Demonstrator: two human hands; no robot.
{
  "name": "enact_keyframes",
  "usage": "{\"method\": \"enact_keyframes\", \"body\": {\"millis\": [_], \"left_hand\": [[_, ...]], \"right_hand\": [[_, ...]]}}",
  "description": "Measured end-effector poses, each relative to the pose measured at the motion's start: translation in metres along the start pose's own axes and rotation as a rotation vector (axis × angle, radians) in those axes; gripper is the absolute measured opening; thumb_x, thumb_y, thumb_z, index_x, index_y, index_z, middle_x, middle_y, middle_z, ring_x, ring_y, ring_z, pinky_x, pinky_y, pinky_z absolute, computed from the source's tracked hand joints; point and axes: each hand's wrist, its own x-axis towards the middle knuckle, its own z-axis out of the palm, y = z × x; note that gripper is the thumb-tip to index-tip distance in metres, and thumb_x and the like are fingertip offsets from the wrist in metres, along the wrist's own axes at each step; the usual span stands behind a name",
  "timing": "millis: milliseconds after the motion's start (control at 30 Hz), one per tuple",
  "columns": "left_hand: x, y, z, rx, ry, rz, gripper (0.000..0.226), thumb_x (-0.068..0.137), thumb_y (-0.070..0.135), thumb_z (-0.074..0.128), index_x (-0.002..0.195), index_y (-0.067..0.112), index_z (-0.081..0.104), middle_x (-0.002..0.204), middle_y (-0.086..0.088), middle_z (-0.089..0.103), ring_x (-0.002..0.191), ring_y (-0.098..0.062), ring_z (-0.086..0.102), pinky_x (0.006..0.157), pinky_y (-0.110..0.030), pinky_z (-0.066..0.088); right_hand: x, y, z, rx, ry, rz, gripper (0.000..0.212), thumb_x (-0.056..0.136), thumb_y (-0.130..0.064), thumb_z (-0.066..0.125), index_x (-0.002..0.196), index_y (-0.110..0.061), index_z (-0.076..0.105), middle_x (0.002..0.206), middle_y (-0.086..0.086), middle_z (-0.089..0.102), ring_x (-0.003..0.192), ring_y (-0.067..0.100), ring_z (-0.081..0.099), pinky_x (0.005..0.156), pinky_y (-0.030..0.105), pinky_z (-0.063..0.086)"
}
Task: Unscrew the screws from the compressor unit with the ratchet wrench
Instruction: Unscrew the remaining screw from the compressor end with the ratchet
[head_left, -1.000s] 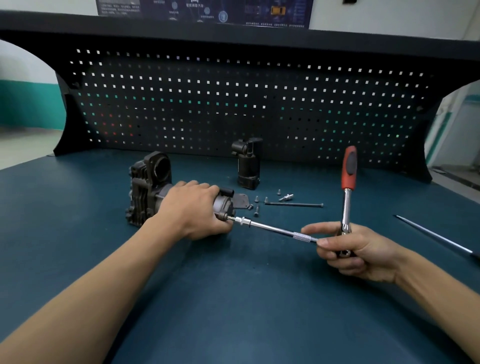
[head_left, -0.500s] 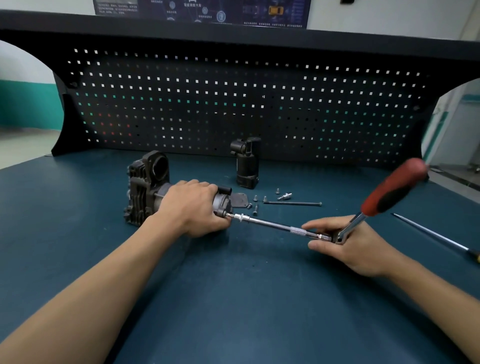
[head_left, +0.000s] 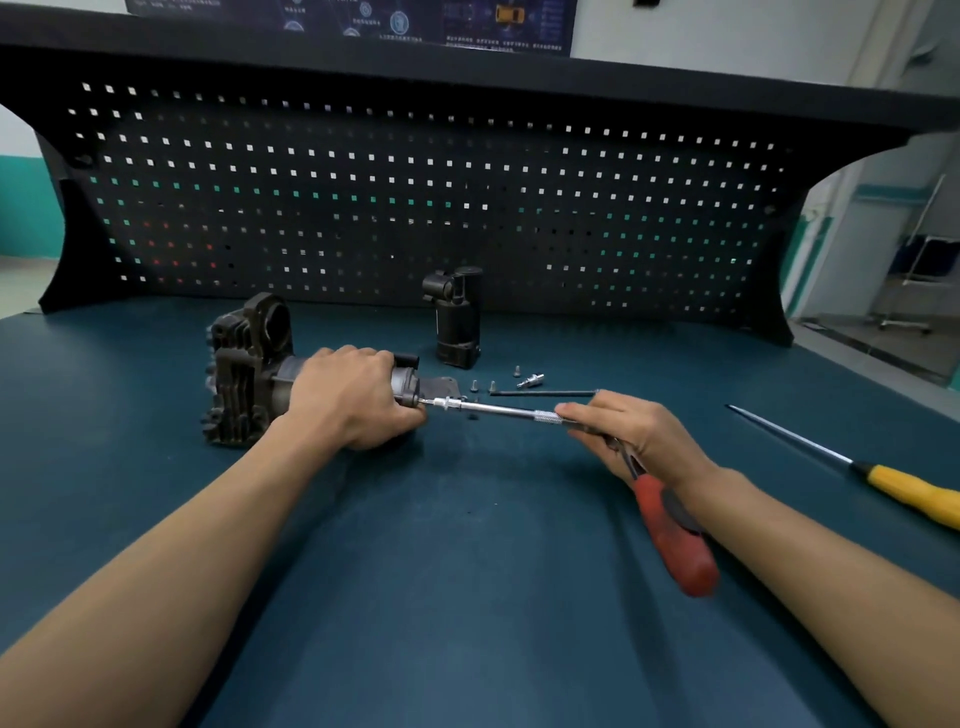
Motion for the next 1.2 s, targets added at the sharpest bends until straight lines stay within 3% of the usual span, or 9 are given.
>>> {"method": "enact_keyframes", "body": {"millis": [133,233,333,533,667,733,900,1067,1200], "left_hand": [[0.003,0.001,0.004,0.003,0.037,0.011,0.052,0.062,0.077,0.041,0.078,0.028,0.049,0.081,0.005,0.061,0.075,-0.022,0.049,0.069,-0.035,0.031],[0.004,0.0,0.005,0.012,0.074,0.017,0.052,0.063,0.077,0.043,0.077,0.028,0.049,0.083,0.004,0.064,0.077,-0.023,0.054,0.069,-0.035,0.03],[0.005,-0.002,0.006,0.015,0.093,0.024,0.052,0.062,0.078,0.041,0.076,0.028,0.048,0.083,0.003,0.065,0.08,-0.024,0.058,0.069,-0.035,0.03],[0.002,-0.001,0.008,0.004,0.113,0.03,0.051,0.061,0.077,0.042,0.076,0.029,0.048,0.083,0.004,0.065,0.076,-0.023,0.055,0.068,-0.034,0.031],[0.003,0.0,0.007,-0.005,0.127,0.056,0.05,0.063,0.078,0.045,0.076,0.03,0.047,0.084,0.005,0.066,0.081,-0.024,0.061,0.068,-0.034,0.03],[0.003,0.0,0.007,-0.011,0.131,0.063,0.05,0.063,0.078,0.045,0.076,0.029,0.048,0.084,0.005,0.066,0.081,-0.024,0.061,0.068,-0.034,0.03],[0.003,-0.002,0.008,-0.02,0.129,0.056,0.049,0.062,0.077,0.044,0.076,0.03,0.048,0.083,0.006,0.065,0.078,-0.023,0.058,0.068,-0.034,0.031],[0.003,-0.001,0.007,-0.02,0.101,0.046,0.051,0.062,0.077,0.043,0.077,0.029,0.049,0.082,0.005,0.063,0.075,-0.022,0.053,0.068,-0.034,0.031],[0.002,-0.001,0.005,-0.008,0.085,0.033,0.051,0.064,0.078,0.044,0.078,0.029,0.05,0.082,0.006,0.062,0.074,-0.021,0.049,0.068,-0.034,0.03]], "right_hand": [[0.0,-0.006,-0.004,0.292,-0.168,0.31,0.013,0.092,-0.026,0.069,0.102,-0.028,0.076,0.08,-0.019,0.07,0.076,0.0,0.065,0.072,0.007,0.044],[0.009,-0.013,-0.008,0.629,-0.332,0.624,0.031,0.096,-0.041,0.061,0.075,-0.02,0.067,0.058,-0.014,0.057,0.052,0.002,0.047,0.054,0.017,0.038],[0.021,-0.015,-0.014,0.957,-0.316,1.059,0.051,0.079,-0.055,0.064,0.09,-0.006,0.07,0.054,0.003,0.044,0.041,0.011,0.031,0.04,0.021,0.022],[0.033,-0.012,-0.022,1.465,-0.576,1.441,0.039,0.084,-0.048,0.062,0.077,-0.013,0.077,0.05,-0.006,0.032,0.033,0.001,0.022,0.03,0.012,0.014],[0.029,-0.012,-0.022,1.478,-0.594,1.408,0.018,0.075,-0.033,0.069,0.082,-0.016,0.068,0.048,-0.006,0.032,0.032,0.001,0.022,0.029,0.013,0.015],[0.025,-0.011,-0.02,1.398,-0.559,1.322,0.024,0.068,-0.031,0.076,0.082,-0.021,0.059,0.05,-0.005,0.034,0.035,0.002,0.023,0.03,0.013,0.016],[0.017,-0.013,-0.016,1.286,-0.45,1.176,0.023,0.068,-0.029,0.079,0.086,-0.017,0.071,0.052,0.0,0.039,0.038,0.007,0.023,0.034,0.015,0.018],[0.01,-0.016,-0.016,0.947,-0.355,0.938,0.021,0.072,-0.02,0.087,0.089,-0.016,0.077,0.052,0.004,0.049,0.044,0.013,0.038,0.04,0.02,0.03],[0.007,-0.014,-0.017,0.566,-0.3,0.678,0.019,0.077,-0.023,0.087,0.087,-0.036,0.078,0.064,-0.01,0.065,0.058,0.006,0.055,0.058,0.017,0.044]]}}
